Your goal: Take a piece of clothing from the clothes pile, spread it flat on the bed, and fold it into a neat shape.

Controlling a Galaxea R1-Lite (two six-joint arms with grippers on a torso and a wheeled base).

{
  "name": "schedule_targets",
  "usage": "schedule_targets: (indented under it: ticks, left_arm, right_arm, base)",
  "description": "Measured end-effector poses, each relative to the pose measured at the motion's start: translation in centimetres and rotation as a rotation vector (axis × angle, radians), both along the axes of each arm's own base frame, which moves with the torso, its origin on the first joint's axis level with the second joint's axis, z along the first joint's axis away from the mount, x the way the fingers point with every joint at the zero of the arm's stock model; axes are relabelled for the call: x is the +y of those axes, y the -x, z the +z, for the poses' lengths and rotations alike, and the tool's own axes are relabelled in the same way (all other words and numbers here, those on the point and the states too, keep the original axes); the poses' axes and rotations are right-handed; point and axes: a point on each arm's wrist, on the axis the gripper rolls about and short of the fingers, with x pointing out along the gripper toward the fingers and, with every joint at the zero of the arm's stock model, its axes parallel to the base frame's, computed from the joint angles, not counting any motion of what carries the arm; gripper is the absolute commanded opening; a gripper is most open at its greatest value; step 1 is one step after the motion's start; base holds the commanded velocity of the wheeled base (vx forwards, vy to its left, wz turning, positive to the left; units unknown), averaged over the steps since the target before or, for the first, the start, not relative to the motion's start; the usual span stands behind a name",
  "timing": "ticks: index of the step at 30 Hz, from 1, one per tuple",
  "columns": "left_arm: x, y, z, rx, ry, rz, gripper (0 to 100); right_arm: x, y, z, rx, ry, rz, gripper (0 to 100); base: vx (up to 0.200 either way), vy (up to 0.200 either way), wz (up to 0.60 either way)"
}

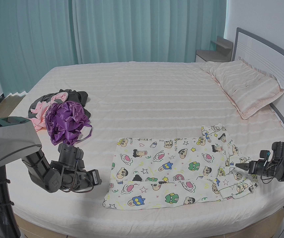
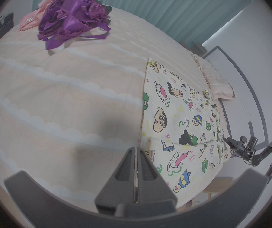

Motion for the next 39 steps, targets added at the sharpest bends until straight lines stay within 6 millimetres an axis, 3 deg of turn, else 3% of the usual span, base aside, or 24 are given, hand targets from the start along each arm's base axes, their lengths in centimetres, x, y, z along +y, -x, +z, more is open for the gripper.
schedule_targets:
  ticks: [9, 13, 18, 25, 39]
  left_arm:
    - [2.0, 1.6, 2.8, 0.002, 0.120, 0.067, 0]
    - [2.5, 2.8, 4.5, -0.010, 0.177, 0.110, 0]
    - [3.0, 4.6, 6.3, -0.014, 0.256, 0.177, 0]
    - [3.3, 6.0, 7.8, -0.038, 0.361, 0.245, 0]
    - [3.1, 6.2, 7.6, -0.005, 0.391, 0.261, 0]
  right_arm:
    - [0.9, 1.8, 3.7, -0.023, -0.098, -0.113, 100]
    - [2.6, 2.5, 5.6, -0.024, -0.180, -0.202, 100]
    - [6.1, 3.6, 7.2, -0.010, -0.256, -0.247, 100]
    - [8.4, 4.9, 8.1, -0.012, -0.264, -0.218, 100]
    - [8.9, 4.8, 7.9, -0.004, -0.262, -0.202, 100]
  base:
    - [0.000, 0.000, 0.00]
    - [0.000, 0.000, 0.00]
    - [0.000, 0.000, 0.00]
    - [0.114, 0.000, 0.00]
    - [0.029, 0.000, 0.00]
